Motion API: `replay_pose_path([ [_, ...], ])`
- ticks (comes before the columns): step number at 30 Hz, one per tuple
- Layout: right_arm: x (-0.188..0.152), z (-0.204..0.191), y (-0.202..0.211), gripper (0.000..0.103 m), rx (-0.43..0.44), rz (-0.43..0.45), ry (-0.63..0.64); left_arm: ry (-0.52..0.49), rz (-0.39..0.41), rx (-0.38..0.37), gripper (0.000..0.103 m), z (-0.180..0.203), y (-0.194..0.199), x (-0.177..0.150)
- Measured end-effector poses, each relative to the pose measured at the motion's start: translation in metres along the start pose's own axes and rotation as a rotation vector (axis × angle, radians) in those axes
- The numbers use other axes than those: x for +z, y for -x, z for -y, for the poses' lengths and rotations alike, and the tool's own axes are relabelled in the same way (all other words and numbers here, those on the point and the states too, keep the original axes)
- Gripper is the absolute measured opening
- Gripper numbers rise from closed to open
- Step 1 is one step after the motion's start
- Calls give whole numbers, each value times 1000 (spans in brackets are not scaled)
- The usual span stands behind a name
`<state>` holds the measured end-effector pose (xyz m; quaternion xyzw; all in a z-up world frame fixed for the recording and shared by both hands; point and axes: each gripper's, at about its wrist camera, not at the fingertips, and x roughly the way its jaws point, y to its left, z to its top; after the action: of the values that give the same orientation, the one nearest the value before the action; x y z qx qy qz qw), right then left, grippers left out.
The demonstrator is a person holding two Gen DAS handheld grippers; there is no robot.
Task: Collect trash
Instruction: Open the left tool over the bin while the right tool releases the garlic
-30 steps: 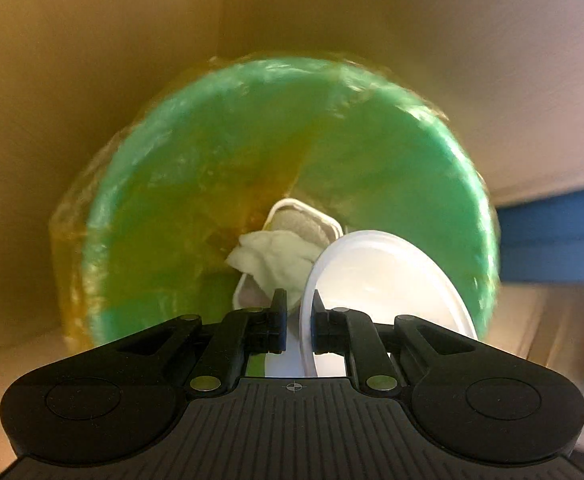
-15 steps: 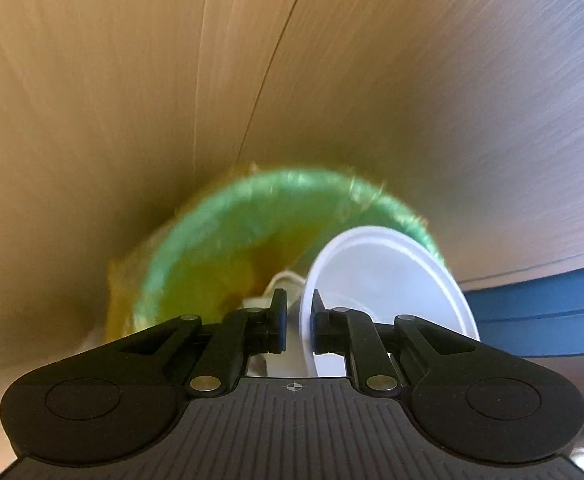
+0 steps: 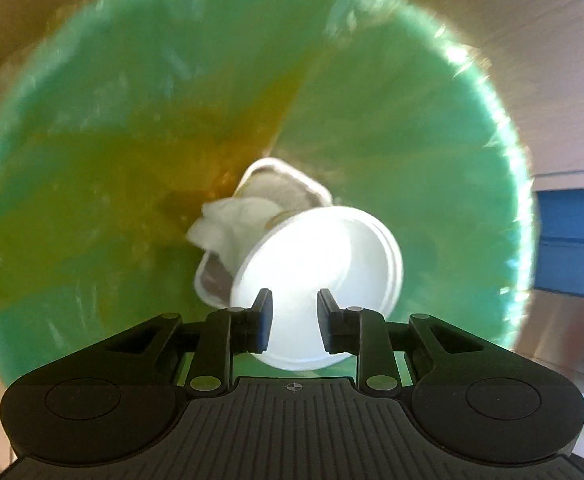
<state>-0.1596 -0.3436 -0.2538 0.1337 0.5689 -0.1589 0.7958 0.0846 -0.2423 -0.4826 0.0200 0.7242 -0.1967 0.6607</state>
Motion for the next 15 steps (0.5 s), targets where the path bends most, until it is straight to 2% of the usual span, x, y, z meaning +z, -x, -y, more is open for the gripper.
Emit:
replay_pose_path([
  [3,1,0,-7,55,17,-28,4,-6,53,15,27,-5,9,-1],
  [7,13,-11,-32,55,84,-58,23,56,138,-100,27,-18,55,-5],
  [9,18,-22,-49,55,124,-74,42,65,181,-132,27,-30,86,-12],
  [12,30,-39,-92,55,167,-128,63,68,226,-147,27,-46,131,-31],
  [15,43,-51,-152,55,185,-223,23,102,254,-180,27,-65,165,-58],
])
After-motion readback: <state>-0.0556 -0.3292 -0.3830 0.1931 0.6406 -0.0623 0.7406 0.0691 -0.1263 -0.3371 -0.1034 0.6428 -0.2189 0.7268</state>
